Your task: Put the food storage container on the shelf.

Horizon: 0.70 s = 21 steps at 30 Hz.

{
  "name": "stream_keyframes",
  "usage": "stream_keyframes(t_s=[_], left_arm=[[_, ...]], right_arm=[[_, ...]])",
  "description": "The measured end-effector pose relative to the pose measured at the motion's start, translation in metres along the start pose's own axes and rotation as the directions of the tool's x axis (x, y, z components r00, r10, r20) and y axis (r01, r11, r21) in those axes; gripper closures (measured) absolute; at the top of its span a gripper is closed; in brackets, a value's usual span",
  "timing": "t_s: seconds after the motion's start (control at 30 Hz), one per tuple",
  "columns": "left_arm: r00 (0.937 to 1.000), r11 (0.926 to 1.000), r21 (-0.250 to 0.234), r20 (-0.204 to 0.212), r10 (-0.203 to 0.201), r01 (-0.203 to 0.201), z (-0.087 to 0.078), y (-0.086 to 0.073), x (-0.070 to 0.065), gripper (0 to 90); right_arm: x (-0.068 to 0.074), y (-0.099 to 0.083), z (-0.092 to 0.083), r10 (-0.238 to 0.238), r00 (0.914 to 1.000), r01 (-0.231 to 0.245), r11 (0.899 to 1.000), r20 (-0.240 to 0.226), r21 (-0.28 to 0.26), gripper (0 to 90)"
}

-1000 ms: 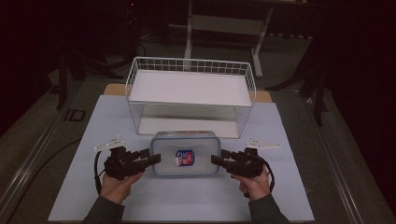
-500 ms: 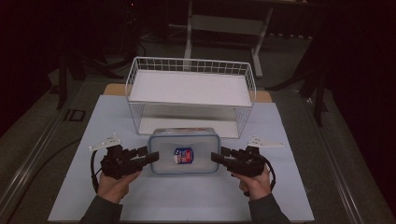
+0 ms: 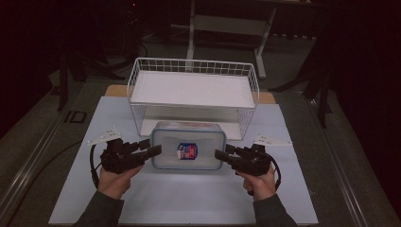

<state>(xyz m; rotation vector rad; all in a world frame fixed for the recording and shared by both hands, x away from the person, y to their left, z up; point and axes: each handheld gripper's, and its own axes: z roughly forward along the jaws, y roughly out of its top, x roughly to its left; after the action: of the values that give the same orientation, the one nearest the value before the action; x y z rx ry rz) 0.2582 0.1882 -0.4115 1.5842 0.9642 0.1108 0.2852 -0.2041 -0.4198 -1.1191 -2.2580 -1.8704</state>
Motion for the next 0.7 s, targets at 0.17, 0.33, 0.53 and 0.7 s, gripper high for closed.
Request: stream_keyframes(t_s=[0.17,0.33,0.53,0.7], left_arm=[[0.9999,0.9998,-0.012,0.004,0.016,-0.016,0.000,0.014,-0.003,48.8],[0.9994,0.9990,-0.030,0.010,0.034,-0.034,-0.001,0.029,-0.004,48.8],[0.9983,0.9969,-0.057,0.014,0.056,-0.055,-0.001,0.049,-0.005,48.8],[0.9976,0.9953,-0.071,0.014,0.068,-0.066,0.000,0.061,-0.006,48.8]], right_arm=[[0.003,0.010,-0.003,-0.015,0.9999,0.015,1.000,0.005,-0.018,52.0],[0.006,0.027,-0.004,-0.047,0.9987,0.048,0.999,0.019,-0.026,51.7],[0.009,0.049,-0.005,-0.080,0.9965,0.081,0.996,0.025,-0.043,51.6],[0.009,0.063,-0.007,-0.101,0.9944,0.103,0.993,0.032,-0.057,51.5]])
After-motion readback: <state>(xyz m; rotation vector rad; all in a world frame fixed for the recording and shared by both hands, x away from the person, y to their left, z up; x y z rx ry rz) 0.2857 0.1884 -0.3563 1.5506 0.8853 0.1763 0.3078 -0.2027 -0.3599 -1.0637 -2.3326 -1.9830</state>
